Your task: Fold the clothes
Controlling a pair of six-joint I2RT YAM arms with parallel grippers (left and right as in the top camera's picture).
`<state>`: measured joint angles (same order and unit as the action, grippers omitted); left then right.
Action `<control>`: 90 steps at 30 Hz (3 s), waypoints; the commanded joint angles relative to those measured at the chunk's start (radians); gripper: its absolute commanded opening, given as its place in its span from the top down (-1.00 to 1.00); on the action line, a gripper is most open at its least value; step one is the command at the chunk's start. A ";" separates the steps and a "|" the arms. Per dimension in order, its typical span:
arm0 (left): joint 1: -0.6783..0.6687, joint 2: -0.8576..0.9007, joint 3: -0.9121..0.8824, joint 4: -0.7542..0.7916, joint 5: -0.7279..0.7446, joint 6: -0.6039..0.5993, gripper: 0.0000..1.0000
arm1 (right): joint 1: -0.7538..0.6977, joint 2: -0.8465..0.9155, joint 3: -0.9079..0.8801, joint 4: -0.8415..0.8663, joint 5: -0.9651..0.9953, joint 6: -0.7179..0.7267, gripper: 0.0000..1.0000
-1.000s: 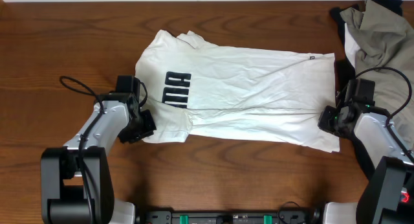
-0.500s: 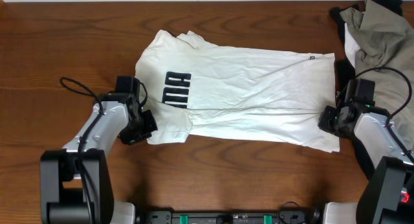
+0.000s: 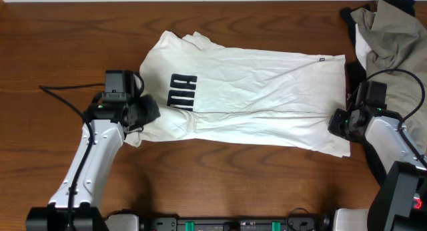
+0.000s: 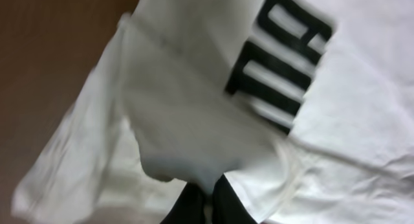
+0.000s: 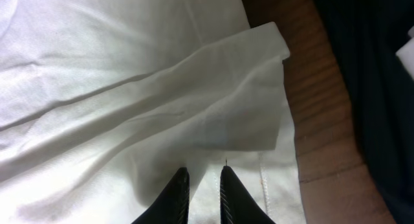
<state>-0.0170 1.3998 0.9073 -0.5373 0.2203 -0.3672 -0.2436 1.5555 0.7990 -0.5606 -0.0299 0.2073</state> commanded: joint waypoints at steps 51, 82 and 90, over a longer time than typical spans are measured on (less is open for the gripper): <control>-0.002 0.159 0.029 -0.124 -0.176 0.019 0.13 | 0.008 -0.003 0.014 -0.002 0.007 -0.003 0.73; 0.138 0.027 -0.016 -0.324 -0.153 -0.028 0.12 | 0.632 0.265 0.306 0.026 -0.203 -0.178 0.70; 0.138 0.104 -0.020 -0.332 -0.153 -0.026 0.14 | 0.631 0.386 0.306 0.031 -0.208 -0.179 0.70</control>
<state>0.1173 1.4830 0.9039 -0.8677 0.0647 -0.4114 0.3820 1.9003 1.1133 -0.5255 -0.2352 0.0399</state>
